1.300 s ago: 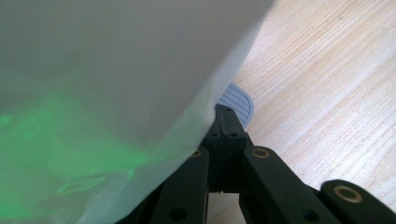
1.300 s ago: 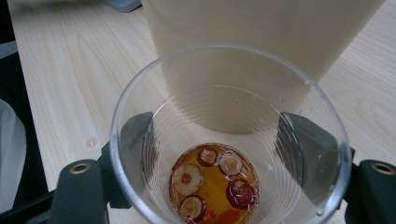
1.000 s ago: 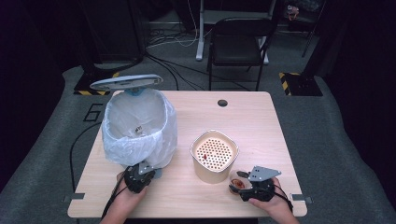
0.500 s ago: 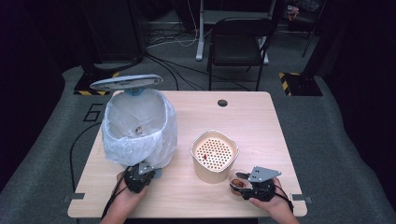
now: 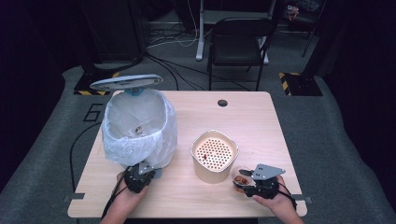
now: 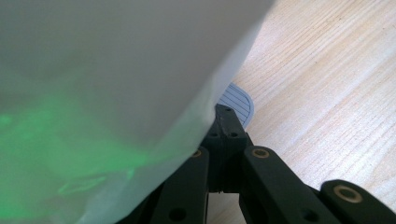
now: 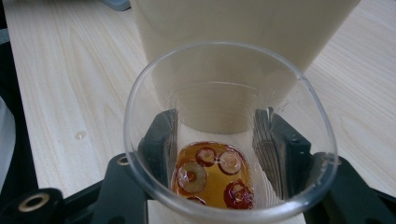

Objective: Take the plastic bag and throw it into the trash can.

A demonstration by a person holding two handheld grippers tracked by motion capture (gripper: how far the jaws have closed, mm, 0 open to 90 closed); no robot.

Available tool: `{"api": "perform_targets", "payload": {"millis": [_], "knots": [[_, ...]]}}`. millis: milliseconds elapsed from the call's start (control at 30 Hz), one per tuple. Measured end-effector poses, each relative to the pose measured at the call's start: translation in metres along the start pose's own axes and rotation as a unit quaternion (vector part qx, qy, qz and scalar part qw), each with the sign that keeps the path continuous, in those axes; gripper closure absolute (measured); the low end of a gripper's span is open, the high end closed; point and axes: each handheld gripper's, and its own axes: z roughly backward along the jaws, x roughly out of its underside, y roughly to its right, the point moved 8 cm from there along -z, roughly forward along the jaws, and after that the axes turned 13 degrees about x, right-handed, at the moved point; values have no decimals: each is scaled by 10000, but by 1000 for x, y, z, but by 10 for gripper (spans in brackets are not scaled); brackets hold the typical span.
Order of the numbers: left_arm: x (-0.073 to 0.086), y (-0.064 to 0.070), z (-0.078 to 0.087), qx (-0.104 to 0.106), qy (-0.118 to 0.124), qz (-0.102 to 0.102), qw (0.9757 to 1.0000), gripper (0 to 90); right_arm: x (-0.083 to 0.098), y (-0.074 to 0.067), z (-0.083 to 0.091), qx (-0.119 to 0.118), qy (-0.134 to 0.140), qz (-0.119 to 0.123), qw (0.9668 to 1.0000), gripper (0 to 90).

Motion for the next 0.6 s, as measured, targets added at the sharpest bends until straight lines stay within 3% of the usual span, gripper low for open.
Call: {"api": "perform_targets", "payload": {"millis": [200, 600], "knots": [[0, 0, 0, -1, -1, 4, 10000, 900, -3, 8, 3, 34, 23, 60, 10000, 504], [0, 0, 0, 0, 2, 8, 10000, 900, -15, 38, 9, 174, 40, 17, 9998, 506]]}}
